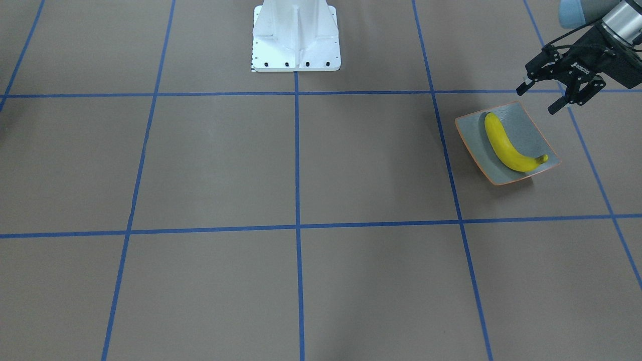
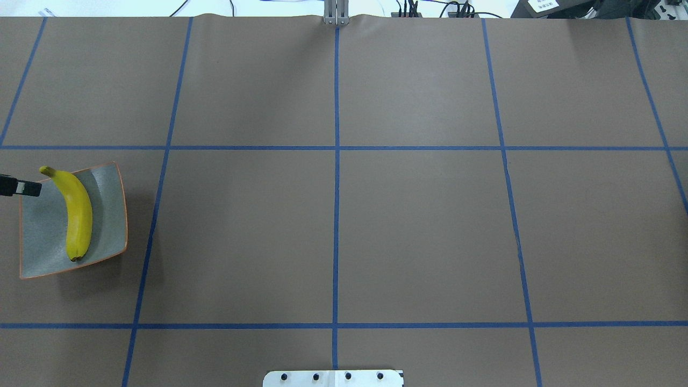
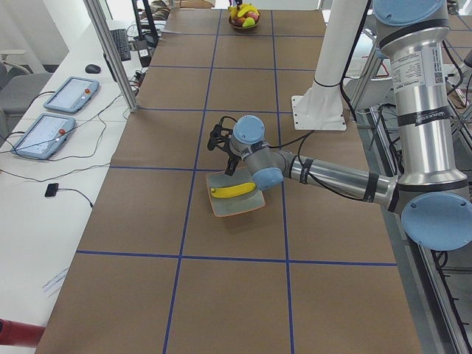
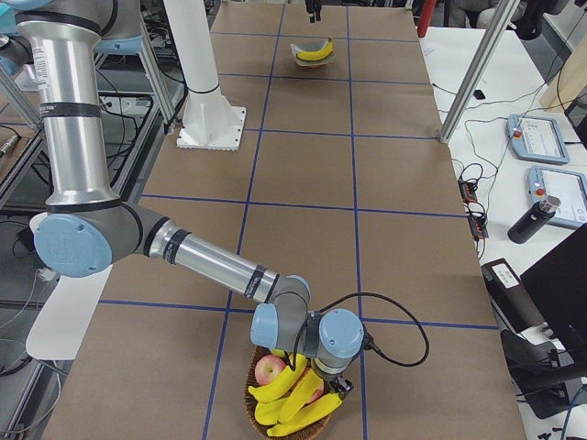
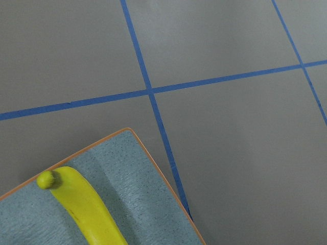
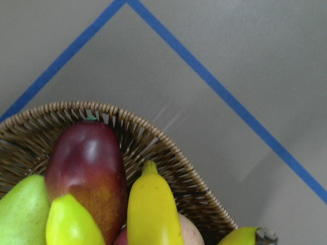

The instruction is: Transfer all bananas from basket to plate

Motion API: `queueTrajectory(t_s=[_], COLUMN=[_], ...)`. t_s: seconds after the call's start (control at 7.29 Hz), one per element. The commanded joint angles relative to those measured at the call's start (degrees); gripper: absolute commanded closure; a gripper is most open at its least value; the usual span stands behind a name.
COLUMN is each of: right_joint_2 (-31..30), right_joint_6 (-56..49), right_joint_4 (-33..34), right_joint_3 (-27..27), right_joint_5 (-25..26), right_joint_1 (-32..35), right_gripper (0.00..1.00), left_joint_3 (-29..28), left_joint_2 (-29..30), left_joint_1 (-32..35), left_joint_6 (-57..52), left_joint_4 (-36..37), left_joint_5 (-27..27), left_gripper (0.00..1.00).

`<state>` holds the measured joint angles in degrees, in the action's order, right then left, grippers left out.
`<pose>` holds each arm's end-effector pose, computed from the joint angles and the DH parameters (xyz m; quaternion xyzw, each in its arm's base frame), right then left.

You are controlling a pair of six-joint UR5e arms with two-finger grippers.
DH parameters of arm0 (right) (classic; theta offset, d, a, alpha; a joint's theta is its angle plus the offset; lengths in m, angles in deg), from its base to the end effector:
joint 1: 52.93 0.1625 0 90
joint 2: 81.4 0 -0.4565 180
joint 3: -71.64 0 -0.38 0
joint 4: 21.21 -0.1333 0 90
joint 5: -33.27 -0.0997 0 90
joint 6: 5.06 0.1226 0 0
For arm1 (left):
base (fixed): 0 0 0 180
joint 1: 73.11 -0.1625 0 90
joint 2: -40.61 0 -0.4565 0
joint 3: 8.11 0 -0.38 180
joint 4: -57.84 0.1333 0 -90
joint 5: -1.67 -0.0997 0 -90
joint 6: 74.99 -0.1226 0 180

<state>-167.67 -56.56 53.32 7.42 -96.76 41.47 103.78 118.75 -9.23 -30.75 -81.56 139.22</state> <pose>0.0904 -0.4646 0.8654 0.1125 -0.3271 -0.3568 0.8678 0.1387 -0.3801 0.4993 0.1690 0.5475 0.0722 0.8163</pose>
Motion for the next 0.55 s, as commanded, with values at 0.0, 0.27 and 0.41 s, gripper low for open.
queueTrajectory(t_s=[0.0, 0.27, 0.41], right_joint_2=[-0.7, -0.7, -0.4], right_joint_6=[-0.1, -0.7, -0.7], right_joint_4=[-0.1, 0.0, 0.1], right_joint_3=[0.1, 0.1, -0.1], right_joint_5=[-0.1, 0.1, 0.2], right_joint_1=[0.0, 0.0, 0.0], right_gripper=[0.18, 0.6, 0.88], left_joint_3=[0.0, 0.0, 0.0], left_joint_2=[0.0, 0.1, 0.0], left_joint_1=[-0.1, -0.2, -0.1], left_joint_6=[0.1, 0.0, 0.0], left_joint_4=[0.0, 0.0, 0.0], left_joint_5=[0.0, 0.0, 0.0], left_gripper=[0.0, 0.0, 0.0])
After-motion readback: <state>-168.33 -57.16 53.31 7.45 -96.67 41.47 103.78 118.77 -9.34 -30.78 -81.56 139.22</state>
